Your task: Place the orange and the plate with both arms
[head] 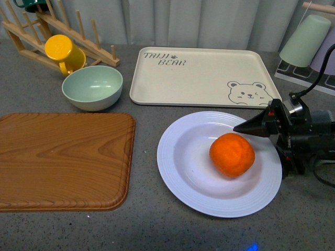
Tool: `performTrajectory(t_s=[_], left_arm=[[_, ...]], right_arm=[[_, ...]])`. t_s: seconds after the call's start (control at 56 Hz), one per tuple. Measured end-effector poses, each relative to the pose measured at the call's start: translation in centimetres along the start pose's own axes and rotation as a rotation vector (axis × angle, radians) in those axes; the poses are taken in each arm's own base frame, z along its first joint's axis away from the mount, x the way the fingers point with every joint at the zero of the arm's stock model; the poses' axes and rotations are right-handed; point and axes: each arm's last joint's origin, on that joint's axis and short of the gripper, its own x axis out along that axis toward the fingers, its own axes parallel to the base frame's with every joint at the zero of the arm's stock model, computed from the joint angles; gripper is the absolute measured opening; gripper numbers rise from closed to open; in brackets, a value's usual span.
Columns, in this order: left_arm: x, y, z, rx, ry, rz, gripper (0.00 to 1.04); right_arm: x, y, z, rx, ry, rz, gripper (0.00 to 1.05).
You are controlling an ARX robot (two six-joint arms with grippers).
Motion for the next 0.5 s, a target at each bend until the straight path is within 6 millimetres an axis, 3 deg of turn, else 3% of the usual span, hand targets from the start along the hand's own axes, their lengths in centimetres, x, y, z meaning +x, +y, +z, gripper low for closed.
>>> performTrajectory(t_s=[0.321, 0.5], left_arm=[[0.0, 0.0, 0.0, 0.0, 0.0, 0.0, 0.98], [0.0, 0.0, 0.0, 0.0, 0.0, 0.0, 0.98]], right_arm=[[-0.04, -0.07, -0.14, 0.018, 0.006, 0.012, 0.05], [-0.35, -0.1, -0.62, 0.001, -0.026, 0.064, 0.03]])
